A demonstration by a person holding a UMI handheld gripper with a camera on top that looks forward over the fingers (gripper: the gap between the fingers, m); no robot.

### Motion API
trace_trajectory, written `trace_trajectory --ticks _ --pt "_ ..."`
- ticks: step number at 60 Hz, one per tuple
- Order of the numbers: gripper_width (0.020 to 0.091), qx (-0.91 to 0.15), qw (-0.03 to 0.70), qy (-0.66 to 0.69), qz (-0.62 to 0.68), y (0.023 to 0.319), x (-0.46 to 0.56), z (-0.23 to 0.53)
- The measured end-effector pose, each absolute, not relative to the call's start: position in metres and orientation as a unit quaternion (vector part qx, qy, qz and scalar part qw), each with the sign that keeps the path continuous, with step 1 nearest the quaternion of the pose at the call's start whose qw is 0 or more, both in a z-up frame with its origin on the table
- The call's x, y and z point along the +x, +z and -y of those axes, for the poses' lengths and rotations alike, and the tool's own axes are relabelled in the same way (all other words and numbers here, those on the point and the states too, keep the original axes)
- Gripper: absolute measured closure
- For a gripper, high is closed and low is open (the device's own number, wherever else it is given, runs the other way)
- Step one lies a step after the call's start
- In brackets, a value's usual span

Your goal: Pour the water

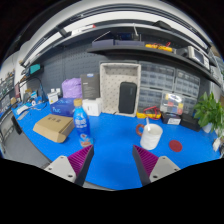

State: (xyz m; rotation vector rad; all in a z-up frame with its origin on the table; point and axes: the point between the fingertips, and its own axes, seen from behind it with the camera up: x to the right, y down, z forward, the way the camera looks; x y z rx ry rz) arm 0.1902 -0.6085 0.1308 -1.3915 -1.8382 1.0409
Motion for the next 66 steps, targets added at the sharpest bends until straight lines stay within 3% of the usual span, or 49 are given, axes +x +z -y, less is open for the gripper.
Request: trace_trajectory --ticks 6,18,40,46,51,66 --pt "0.0310 -0.535 0.292 0.392 0.689 0.106 0.192 0.658" --pt "0.0309 -0.553 0.303 0.397 0.666 0.085 0.159 0.722" --pt "0.0323 -0.552 0.369 0.414 0.622 0.076 0.060 0.755" --pt "0.0379 -0.539 0.379 0.418 0.625 0.072 0.043 0.762" --pt "0.0551 -0.531 0.393 0.415 0.626 0.071 0.035 0.764" --pt "0.0641 -0.506 0.419 0.442 0.611 0.078 0.024 0.769"
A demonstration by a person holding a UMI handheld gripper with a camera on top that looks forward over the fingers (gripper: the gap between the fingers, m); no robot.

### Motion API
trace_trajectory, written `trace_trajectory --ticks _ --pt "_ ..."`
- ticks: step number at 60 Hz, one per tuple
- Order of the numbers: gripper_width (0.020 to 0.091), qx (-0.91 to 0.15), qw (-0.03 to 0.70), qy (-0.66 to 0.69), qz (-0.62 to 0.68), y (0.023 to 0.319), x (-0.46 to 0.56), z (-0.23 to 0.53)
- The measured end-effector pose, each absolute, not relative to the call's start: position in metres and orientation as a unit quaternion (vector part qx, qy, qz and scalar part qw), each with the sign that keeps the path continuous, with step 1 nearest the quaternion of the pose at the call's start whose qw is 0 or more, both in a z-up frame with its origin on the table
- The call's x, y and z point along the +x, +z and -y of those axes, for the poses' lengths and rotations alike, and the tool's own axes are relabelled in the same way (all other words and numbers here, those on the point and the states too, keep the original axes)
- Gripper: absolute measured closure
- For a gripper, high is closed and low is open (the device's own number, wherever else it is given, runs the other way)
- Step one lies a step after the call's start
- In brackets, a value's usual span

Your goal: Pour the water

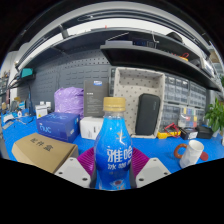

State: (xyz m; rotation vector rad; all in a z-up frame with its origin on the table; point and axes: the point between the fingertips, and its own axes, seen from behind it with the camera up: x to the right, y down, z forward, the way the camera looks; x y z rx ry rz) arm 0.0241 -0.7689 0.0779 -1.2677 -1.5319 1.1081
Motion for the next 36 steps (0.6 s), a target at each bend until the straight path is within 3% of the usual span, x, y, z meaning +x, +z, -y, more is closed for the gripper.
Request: trace_trajectory --ticks 9,20,36 --pt "0.0660 -0.519 0.410 0.453 0.598 0.078 0.023 0.767" --pt "0.0658 -0.576 0.349 0.466 0.574 0.079 0.025 0.750" --pt "0.0660 -0.723 0.224 0.525 0.389 0.106 0.013 0.672"
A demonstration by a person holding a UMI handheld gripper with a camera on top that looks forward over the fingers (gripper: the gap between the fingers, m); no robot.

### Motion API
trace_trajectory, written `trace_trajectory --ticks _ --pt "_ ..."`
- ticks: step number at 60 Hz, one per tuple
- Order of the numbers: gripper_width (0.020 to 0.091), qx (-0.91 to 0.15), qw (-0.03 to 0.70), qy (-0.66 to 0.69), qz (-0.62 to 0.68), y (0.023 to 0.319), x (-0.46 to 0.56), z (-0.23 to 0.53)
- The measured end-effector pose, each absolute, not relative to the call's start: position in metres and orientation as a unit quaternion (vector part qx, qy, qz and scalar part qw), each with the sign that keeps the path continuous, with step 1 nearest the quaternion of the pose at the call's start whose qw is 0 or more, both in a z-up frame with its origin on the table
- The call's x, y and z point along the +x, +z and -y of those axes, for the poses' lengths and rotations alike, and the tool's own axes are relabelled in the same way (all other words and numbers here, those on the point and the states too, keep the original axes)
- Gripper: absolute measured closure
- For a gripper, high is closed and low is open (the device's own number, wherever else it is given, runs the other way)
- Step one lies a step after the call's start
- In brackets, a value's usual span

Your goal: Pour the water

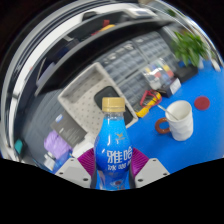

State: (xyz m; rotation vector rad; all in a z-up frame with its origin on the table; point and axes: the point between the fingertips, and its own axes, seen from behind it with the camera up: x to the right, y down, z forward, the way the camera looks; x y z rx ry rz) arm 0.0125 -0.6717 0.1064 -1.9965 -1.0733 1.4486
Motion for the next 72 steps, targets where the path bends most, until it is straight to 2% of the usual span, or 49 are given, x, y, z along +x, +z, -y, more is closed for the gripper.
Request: trace_trajectory --ticks 13,25,35,42,50,60,67,72 --pt "0.0661 -0.803 0.053 0.550 0.223 0.113 0.003 0.632" --pt "0.0662 -0.822 -0.091 0.551 0.109 0.116 -0.010 0.618" --pt "0.0660 -0.818 -0.196 0.541 0.024 0.121 -0.017 0.614" --pt "0.0661 -0.817 -0.242 0.522 -0.024 0.115 -0.018 0.608" --pt "0.0662 -0.816 -0.253 0.519 -0.021 0.116 -0.016 0.603" --pt "0.0661 -0.821 -0.222 0.523 0.048 0.121 -0.008 0.599" --pt "0.0661 -0.808 -0.135 0.557 0.141 0.147 -0.006 0.578" --pt "0.0659 -0.785 -0.012 0.576 0.228 0.165 -0.012 0.542"
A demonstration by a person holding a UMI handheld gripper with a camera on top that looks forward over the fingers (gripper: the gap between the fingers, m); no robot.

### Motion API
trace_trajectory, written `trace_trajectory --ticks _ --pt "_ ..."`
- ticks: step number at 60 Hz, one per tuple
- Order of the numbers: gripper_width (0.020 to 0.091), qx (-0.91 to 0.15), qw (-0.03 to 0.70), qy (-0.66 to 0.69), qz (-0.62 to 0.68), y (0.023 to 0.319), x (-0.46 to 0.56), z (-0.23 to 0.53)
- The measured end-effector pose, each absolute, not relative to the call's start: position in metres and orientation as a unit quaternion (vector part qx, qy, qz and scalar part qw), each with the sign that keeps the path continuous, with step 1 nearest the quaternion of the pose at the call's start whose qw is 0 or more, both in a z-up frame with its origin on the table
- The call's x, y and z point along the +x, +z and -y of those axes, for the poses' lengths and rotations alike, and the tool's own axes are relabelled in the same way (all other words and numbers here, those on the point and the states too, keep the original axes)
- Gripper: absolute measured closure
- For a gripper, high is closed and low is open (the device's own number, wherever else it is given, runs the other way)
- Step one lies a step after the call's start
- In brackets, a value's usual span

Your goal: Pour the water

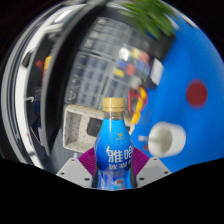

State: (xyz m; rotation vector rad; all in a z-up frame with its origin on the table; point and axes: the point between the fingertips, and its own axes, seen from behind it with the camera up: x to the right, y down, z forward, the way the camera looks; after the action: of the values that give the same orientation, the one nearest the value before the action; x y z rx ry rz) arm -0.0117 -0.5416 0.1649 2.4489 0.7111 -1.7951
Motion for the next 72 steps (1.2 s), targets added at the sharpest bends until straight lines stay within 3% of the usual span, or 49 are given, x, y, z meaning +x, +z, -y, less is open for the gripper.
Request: trace_trajectory --ticks 9,14,18,30,56,57,58,63,72 --pt "0.0657 0.727 -0.190 -0.576 -0.322 0.216 -0.021 0.462" --pt "0.0658 0.697 -0.261 -0.570 -0.348 0.244 -0.024 0.421" --pt "0.0659 0.675 -0.304 -0.564 -0.367 0.249 -0.026 0.396" --pt "0.0659 0.642 -0.384 -0.485 -0.452 0.196 -0.030 0.339" --pt "0.0650 0.598 -0.412 -0.403 -0.557 0.082 -0.053 0.313" --pt "0.0612 0.597 -0.409 -0.399 -0.563 0.076 -0.051 0.314" --pt "0.0640 0.587 -0.421 -0.410 -0.558 0.082 -0.049 0.314" --pt "0.0639 0.586 -0.424 -0.417 -0.551 0.082 -0.048 0.314" --pt "0.0584 0.586 -0.434 -0.411 -0.547 0.083 -0.049 0.313"
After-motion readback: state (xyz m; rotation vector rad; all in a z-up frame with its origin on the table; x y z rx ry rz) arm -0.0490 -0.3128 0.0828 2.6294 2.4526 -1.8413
